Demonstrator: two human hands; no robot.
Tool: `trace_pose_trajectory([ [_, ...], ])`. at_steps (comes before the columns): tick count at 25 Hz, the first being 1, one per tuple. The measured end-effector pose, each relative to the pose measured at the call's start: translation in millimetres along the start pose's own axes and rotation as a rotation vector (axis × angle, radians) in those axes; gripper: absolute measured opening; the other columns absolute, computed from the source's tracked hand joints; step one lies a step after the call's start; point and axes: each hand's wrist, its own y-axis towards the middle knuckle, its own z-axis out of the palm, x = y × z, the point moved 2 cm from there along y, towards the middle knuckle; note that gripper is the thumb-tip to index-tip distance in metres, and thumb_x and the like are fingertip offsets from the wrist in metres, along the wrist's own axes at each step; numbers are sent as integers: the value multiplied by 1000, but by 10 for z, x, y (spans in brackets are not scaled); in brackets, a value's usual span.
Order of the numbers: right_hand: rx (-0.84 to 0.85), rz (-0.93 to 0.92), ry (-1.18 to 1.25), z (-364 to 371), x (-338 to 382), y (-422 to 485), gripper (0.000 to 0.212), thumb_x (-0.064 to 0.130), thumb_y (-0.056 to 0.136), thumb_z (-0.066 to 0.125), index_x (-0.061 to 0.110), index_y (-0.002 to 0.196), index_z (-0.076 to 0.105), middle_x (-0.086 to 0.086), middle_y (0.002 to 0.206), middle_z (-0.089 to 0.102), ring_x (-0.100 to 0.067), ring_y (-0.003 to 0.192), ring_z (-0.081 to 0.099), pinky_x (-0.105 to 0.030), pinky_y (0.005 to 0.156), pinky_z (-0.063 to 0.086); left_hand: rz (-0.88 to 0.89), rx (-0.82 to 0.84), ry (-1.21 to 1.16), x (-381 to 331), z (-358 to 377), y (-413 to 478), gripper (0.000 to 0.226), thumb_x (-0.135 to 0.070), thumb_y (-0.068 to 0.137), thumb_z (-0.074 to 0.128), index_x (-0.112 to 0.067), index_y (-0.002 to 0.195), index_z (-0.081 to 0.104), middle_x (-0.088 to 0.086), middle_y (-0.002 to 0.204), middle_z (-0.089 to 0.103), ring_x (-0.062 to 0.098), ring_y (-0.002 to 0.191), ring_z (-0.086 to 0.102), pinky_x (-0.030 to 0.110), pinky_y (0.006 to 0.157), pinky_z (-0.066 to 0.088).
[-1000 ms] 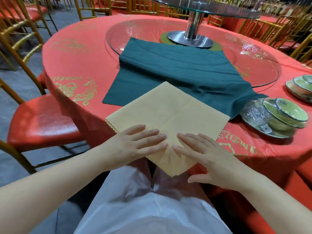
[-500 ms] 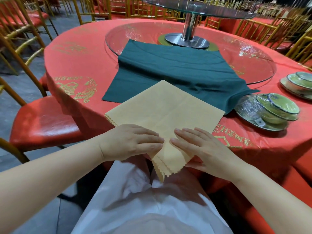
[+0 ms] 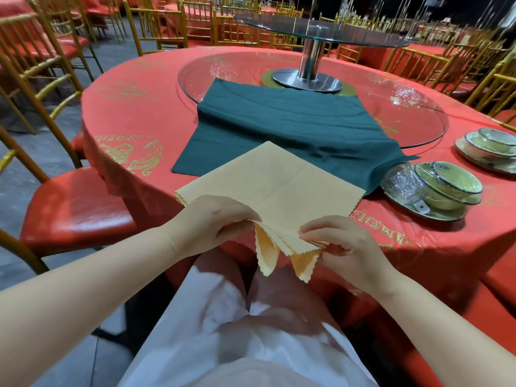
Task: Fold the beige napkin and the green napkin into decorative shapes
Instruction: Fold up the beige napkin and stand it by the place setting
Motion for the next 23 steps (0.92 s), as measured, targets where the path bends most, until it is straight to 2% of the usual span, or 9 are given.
trace_pose_trajectory([
  [3,-19,212,261,-57,28,104,16,8,72,67,23,77,71,7,81,69,-5,74,64,-13,66,45,-72,-40,-16,-19,-29,80,14,-34,93,42,-26,95,53,-1,78,68,10,72,54,25,64,42],
  [6,-34,382,331,-132,-3,228,31,-4,73,73,26,65,70,11,64,66,0,63,58,-11,62,43,-136,-63,-25,-21,-55,183,17,-33,89,42,-23,88,55,0,67,58,10,66,46,25,60,37],
  [8,-27,426,334,-186,5,364,21,7,71,77,26,64,69,15,61,66,4,60,55,-9,62,42,-226,-76,-81,19,-73,246,36,-40,88,41,-10,82,60,2,65,55,12,64,44,28,60,37],
  [10,-8,485,391,-245,-3,519,7,24,67,75,19,68,72,8,65,70,2,63,57,-12,65,43,-320,-95,-131,84,-88,298,48,-47,85,42,-3,81,61,10,70,58,16,67,48,30,65,38],
  [11,0,508,397,-283,-34,596,19,30,65,74,13,73,73,-1,71,72,-3,67,58,-16,67,44,-360,-104,-138,130,-102,325,50,-49,84,44,-2,83,62,13,74,59,18,71,50,31,67,39],
  [14,36,575,335,-369,-150,841,30,37,68,73,9,75,71,-15,77,70,-12,67,56,-26,70,42,-471,-87,-115,258,-160,449,44,-46,84,48,-4,84,62,12,79,61,23,77,52,36,70,38],
  [18,94,661,160,-329,-340,1200,26,34,79,71,19,61,61,13,48,55,1,45,45,-14,48,37,-610,-49,-119,509,-183,666,30,-32,91,53,-6,78,61,9,83,62,23,81,56,35,74,39],
  [21,134,686,-102,-201,-516,1447,34,37,83,65,15,60,51,8,54,45,-11,55,42,-28,51,32,-724,43,-22,758,-135,839,35,-34,89,54,-7,67,53,8,74,56,28,76,52,38,64,36],
  [23,209,705,-256,-73,-617,1549,37,39,84,61,16,60,45,2,61,50,-21,66,47,-32,55,31,-788,157,96,883,-78,934,35,-36,89,53,-10,66,49,7,74,57,31,77,52,35,59,31],
])
